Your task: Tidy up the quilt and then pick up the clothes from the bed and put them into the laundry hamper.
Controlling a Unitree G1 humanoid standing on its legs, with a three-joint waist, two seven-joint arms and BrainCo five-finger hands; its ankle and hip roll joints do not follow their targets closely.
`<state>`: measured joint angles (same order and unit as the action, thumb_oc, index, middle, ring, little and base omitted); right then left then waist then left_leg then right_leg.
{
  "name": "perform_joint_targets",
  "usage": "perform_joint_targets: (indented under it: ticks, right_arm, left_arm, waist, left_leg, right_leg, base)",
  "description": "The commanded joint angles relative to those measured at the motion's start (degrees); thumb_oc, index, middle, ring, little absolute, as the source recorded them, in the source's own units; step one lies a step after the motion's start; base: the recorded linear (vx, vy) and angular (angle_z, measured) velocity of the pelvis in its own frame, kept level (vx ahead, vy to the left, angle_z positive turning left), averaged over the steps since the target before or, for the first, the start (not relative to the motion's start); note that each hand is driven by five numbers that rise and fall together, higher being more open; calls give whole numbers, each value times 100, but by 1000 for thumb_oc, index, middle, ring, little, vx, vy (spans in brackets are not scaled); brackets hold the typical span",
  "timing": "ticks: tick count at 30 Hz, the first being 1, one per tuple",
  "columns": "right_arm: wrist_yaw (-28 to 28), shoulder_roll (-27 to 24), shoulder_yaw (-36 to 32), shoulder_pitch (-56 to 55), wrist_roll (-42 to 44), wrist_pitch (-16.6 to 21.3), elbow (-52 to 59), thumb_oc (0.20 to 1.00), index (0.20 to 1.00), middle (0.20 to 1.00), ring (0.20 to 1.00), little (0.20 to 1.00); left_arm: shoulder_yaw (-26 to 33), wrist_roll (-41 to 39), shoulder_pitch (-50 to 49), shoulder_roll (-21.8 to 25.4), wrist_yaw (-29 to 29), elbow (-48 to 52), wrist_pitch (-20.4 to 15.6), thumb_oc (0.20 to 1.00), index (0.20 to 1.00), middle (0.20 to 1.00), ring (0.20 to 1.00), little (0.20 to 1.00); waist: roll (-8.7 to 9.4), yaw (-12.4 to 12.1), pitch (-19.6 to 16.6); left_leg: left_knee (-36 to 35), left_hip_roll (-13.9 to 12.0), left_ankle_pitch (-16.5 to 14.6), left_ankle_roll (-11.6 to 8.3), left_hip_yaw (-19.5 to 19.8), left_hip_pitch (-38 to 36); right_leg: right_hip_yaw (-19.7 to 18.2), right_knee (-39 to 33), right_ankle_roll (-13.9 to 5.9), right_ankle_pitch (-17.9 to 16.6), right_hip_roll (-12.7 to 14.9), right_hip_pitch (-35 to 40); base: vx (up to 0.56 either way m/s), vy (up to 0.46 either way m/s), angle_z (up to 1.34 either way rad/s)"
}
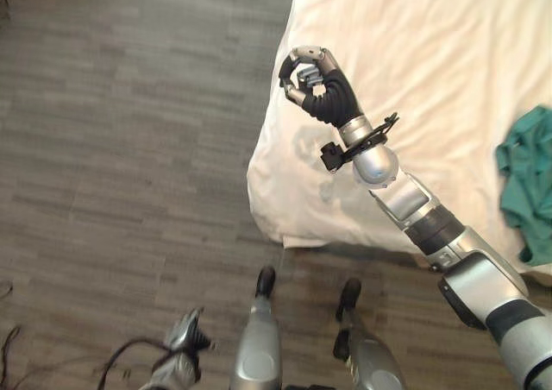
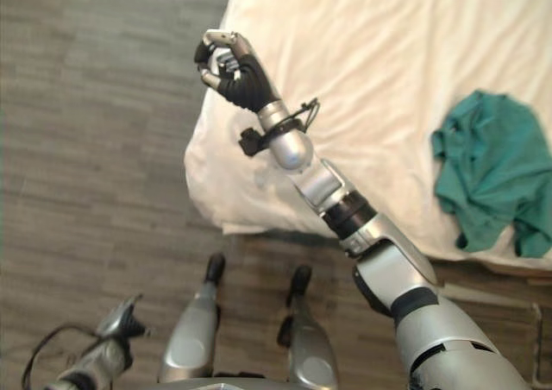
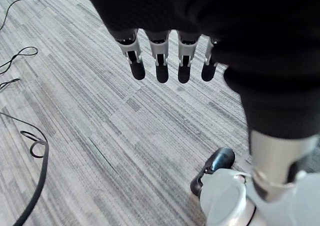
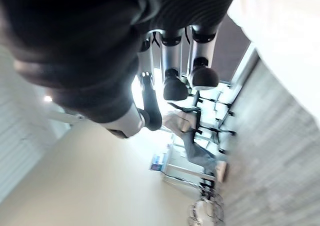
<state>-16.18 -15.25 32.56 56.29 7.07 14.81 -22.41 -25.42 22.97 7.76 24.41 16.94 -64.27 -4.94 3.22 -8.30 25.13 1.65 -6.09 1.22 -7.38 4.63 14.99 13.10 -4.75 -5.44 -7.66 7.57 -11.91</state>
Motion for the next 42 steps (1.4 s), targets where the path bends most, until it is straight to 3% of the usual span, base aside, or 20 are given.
perform_joint_targets:
  ticks: [1, 5, 9, 11, 13, 16, 17, 20, 21, 23, 26, 28, 31, 35, 39, 41, 42]
  right_arm:
    - [131, 286, 361, -224, 479, 124, -217, 200, 200, 200, 200, 200]
    - [545, 751, 1032, -1047, 436, 31, -612, 200, 200, 200, 200, 200]
    - [1200, 1007, 1751, -2067, 592, -29, -710, 200, 200, 200, 200, 200]
    - [1204, 1004, 1761, -2082, 595, -27, -708, 200, 200, 200, 200, 200]
    - [1817, 1058, 2126, -2715, 1040, -15, -236, 200, 200, 200, 200, 200]
    - [1913, 972, 2051, -2775, 1260, 71, 257, 200, 200, 200, 200, 200]
    - [2188, 801, 2037, -2841, 1499, 30, 824, 200, 200, 200, 200, 200]
    - [1911, 622, 1503, -2754, 1313, 108, 1042, 200, 200, 200, 200, 200]
    - [1477, 532, 956, -2602, 1263, 271, 1321, 200, 200, 200, 200, 200]
    - [1197, 393, 521, -2514, 1137, 305, 1331, 200, 200, 200, 200, 200]
    - [769, 341, 130, -2329, 777, 263, 783, 200, 200, 200, 200, 200]
    - [162, 331, -427, -2133, 444, 111, -390, 200, 200, 200, 200, 200]
    - [-47, 310, -805, -2350, 525, 42, -1004, 200, 200, 200, 200, 200]
    - [-8, 261, -1626, -3321, 1138, -6, -1930, 200, 200, 200, 200, 200]
    - [72, 217, -2017, -3827, 1315, -81, -2740, 200, 200, 200, 200, 200]
    - [273, 257, -2161, -4350, 1369, -291, -3366, 200, 200, 200, 200, 200]
    - [274, 258, -2161, -4351, 1369, -290, -3365, 200, 200, 200, 200, 200]
  left_arm:
    - [-373, -130, 323, -50, 306, -38, -179, 1000, 1000, 1000, 1000, 1000]
    - [-683, -15, 473, -162, 354, 337, -260, 1000, 1000, 1000, 1000, 1000]
    - [-837, 104, 376, -415, 355, 202, -230, 1000, 1000, 1000, 1000, 1000]
    - [-836, 106, 362, -423, 359, 197, -233, 1000, 1000, 1000, 1000, 1000]
    - [-570, -94, 161, -708, 301, -313, -94, 1000, 1000, 1000, 1000, 1000]
    - [-359, -224, 38, -793, 236, -553, -22, 1000, 1000, 1000, 1000, 1000]
    - [-233, -260, 111, -763, 149, -650, 50, 1000, 1000, 1000, 1000, 1000]
    - [-80, -293, 22, -647, 74, -437, -87, 1000, 1000, 1000, 1000, 1000]
    - [-44, -395, 86, -625, 80, -300, -142, 1000, 1000, 1000, 1000, 1000]
    - [-46, -559, 193, -589, 35, -133, -247, 1000, 1000, 1000, 1000, 1000]
    - [-113, -630, 411, -559, 120, 29, -302, 1000, 1000, 1000, 1000, 1000]
    - [-123, -969, 663, -564, 143, 165, -411, 1000, 1000, 1000, 1000, 1000]
    - [-166, -1282, 959, -569, 97, 469, -543, 1000, 1000, 1000, 1000, 1000]
    - [-70, -1757, 1190, -736, -79, 548, -535, 1000, 1000, 1000, 1000, 1000]
    - [-249, -1472, 707, -773, -335, 482, -575, 1000, 1000, 1000, 1000, 1000]
    - [-241, -1347, 559, -783, -415, 500, -470, 1000, 1000, 1000, 1000, 1000]
    - [-241, -1346, 558, -781, -415, 502, -469, 1000, 1000, 1000, 1000, 1000]
  waist:
    - [-204, -80, 342]
    - [-213, -47, 466]
    - [-100, -7, 414]
    - [-103, -1, 407]
    - [90, 88, 64]
    - [149, 156, -143]
    - [184, 213, -214]
    - [144, 247, -354]
    - [130, 287, -325]
    - [93, 282, -231]
    - [44, 308, -67]
    - [-41, 379, 128]
    - [-86, 507, 203]
    - [-47, 988, 210]
    - [-47, 1134, 164]
    - [-132, 1159, 62]
    - [-125, 1168, 50]
  left_leg:
    - [1, -201, 108, -101, 21, 109]
    - [30, -217, 110, -103, 54, 246]
    - [79, -161, -25, -52, 75, 70]
    - [77, -160, -28, -51, 74, 60]
    - [40, -55, -224, 37, 39, -284]
    - [-29, 30, -268, 93, 51, -448]
    - [-42, 47, -289, 111, 31, -509]
    - [-15, 158, -382, 183, 12, -615]
    - [136, 238, -442, 227, 5, -560]
    - [381, 314, -524, 262, -25, -453]
    - [640, 356, -580, 262, -73, -301]
    - [955, 355, -666, 240, -226, -102]
    - [1215, 362, -769, 232, -321, 57]
    - [1273, 352, -935, 283, -637, 3]
    - [1006, 345, -863, 301, -886, -150]
    - [808, 75, -827, 330, -1354, -412]
    - [789, 88, -797, 334, -1350, -399]
  right_leg:
    - [-43, 883, -489, 875, 438, -87]
    - [-42, 954, -506, 914, 477, -219]
    - [-47, 882, -521, 925, 471, -12]
    - [-46, 875, -523, 925, 472, 0]
    - [-57, 700, -542, 860, 502, 393]
    - [-42, 620, -567, 827, 535, 561]
    - [-42, 606, -587, 816, 552, 606]
    - [-37, 571, -630, 796, 645, 732]
    - [-87, 649, -644, 788, 692, 675]
    - [-141, 861, -661, 811, 762, 558]
    - [-203, 1149, -678, 807, 857, 359]
    - [-269, 1489, -726, 750, 971, 31]
    - [-390, 1608, -729, 768, 1033, -111]
    - [-561, 1438, -726, 615, 1063, -254]
    - [-577, 1109, -731, 426, 1050, -227]
    - [215, 1216, -650, 431, 1143, -251]
    - [220, 1202, -648, 412, 1153, -262]
  base:
    - [-56, 9, 15]
    - [-35, 15, 5]
    - [7, 21, 9]
    - [31, 25, 18]
    - [137, 74, 5]
    - [84, 53, -6]
    - [111, 144, -18]
    - [35, 113, -6]
    - [-46, 96, -6]
    - [-74, 111, -16]
    - [-111, 76, -12]
    - [-93, 90, 0]
    - [-32, 70, -17]
    - [-8, 91, -40]
    - [-12, 33, -38]
    - [-32, 26, -46]
    - [-45, -19, -105]
